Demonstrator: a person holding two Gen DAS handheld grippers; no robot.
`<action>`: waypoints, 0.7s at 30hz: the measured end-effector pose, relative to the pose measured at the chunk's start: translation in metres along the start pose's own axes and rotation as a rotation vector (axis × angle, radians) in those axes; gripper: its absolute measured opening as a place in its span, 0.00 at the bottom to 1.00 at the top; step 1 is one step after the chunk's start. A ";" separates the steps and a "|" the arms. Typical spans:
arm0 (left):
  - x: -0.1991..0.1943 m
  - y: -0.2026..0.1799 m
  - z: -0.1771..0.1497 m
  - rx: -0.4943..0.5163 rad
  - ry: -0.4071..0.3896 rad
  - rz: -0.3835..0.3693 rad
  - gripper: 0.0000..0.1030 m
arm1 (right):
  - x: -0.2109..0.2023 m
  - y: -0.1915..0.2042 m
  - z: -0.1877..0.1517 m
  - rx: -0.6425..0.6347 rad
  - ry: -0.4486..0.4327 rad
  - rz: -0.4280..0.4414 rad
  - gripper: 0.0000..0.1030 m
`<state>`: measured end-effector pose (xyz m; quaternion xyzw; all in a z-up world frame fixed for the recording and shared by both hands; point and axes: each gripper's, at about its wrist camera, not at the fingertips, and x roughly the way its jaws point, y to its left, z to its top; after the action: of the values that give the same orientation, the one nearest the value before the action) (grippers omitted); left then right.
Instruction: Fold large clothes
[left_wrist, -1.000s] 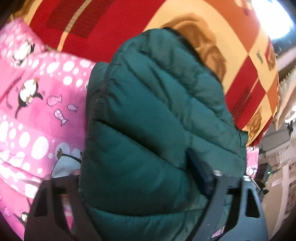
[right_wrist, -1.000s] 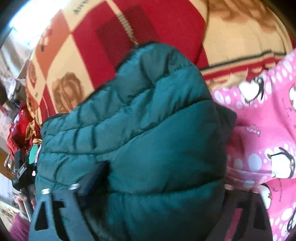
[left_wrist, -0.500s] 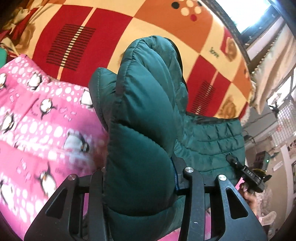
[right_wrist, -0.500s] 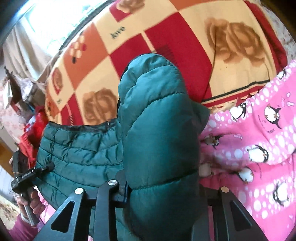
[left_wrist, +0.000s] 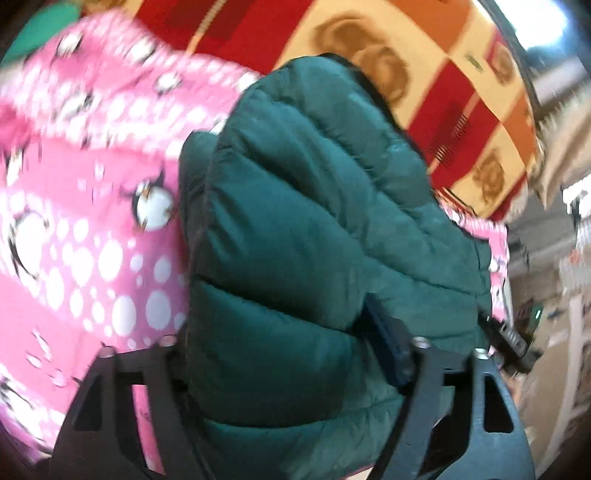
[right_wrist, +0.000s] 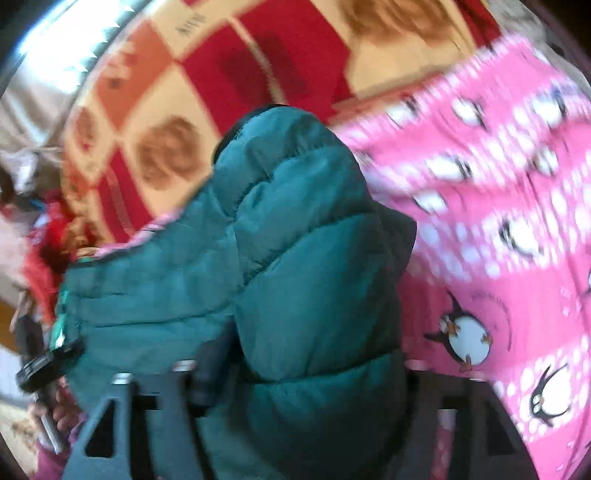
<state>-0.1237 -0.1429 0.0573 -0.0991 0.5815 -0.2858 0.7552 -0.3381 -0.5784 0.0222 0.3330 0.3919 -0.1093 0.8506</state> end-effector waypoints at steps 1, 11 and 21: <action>-0.001 0.003 0.000 -0.020 -0.006 -0.006 0.80 | 0.003 -0.004 -0.002 0.016 -0.012 0.010 0.77; -0.060 -0.025 -0.022 0.150 -0.223 0.252 0.80 | -0.054 0.025 -0.012 -0.099 -0.155 -0.161 0.77; -0.063 -0.072 -0.073 0.238 -0.322 0.328 0.80 | -0.072 0.081 -0.040 -0.215 -0.242 -0.206 0.77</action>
<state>-0.2243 -0.1538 0.1216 0.0419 0.4242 -0.2067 0.8806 -0.3741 -0.4963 0.0955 0.1825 0.3282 -0.1925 0.9066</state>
